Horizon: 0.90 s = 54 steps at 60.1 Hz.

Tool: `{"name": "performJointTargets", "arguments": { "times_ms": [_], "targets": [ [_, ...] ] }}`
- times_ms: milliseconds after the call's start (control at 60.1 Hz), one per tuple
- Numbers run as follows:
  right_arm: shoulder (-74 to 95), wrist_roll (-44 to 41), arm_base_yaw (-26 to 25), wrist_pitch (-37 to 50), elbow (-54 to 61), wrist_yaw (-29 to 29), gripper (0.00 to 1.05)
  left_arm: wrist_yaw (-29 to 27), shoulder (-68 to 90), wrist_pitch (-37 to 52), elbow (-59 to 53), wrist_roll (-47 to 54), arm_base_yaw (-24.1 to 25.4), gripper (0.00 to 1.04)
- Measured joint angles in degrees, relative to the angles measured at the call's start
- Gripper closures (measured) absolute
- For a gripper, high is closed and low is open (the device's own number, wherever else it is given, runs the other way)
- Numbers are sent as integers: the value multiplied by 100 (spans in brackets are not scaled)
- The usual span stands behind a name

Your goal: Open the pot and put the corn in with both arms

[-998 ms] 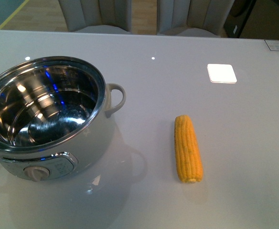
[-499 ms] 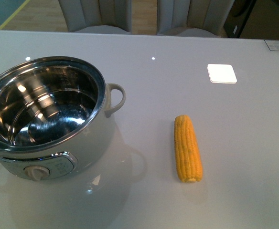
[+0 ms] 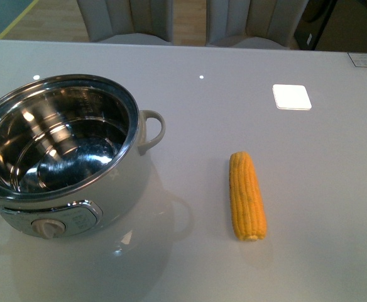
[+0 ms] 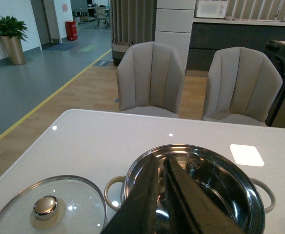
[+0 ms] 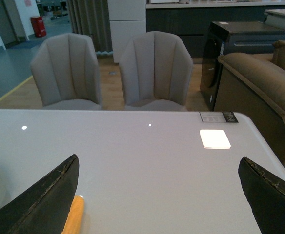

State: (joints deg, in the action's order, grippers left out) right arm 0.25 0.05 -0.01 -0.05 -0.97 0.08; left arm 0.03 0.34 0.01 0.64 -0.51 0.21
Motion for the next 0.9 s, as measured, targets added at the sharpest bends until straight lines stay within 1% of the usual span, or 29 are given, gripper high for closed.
{"name": "performJointTargets", "arguments": {
  "times_ms": [50,83,133,166,216,233,266,299,366,466,549,648,765,898],
  "targets": [
    [0,0,0,0,0,0,9,0,0,0,0,0,0,78],
    [0,0,0,0,0,0,9,0,0,0,0,0,0,71],
    [0,0,0,0,0,0,9,0,0,0,0,0,0,62],
    [85,116,52,-142,-42,175,9,2,0,0,0,2,0,57],
    [743,691,391,-1202,-496,1202,9,-7,2,0,0,2,-2,46],
    [1045,962,457,-1488,-629,1449,9,-7,0,0,0,2,-2,43],
    [1436,1257,514,-1731,-748,1644,9,-7,-7,0,0,2,-2,38],
    [1834,1508,544,-1764,-787,1700,9,7,-7,0,0,2,-2,30],
    [2234,1770,518,-1633,-785,1655,9,-4,-7,0,0,2,-2,20],
    [2702,1869,474,-1244,-817,1523,9,-4,-7,0,0,9,-2,5],
    [3250,1851,483,-730,-887,1467,9,-2,-7,0,0,13,-2,7],
    [4251,1740,577,140,-1099,1329,9,-4,-7,-2,0,15,-2,7],
    [5737,1508,774,1303,-1473,1117,9,-4,-7,0,0,15,-2,7],
    [7436,1248,1014,2302,-2000,1073,9,-4,-7,0,0,15,-2,7]
  ]
}}
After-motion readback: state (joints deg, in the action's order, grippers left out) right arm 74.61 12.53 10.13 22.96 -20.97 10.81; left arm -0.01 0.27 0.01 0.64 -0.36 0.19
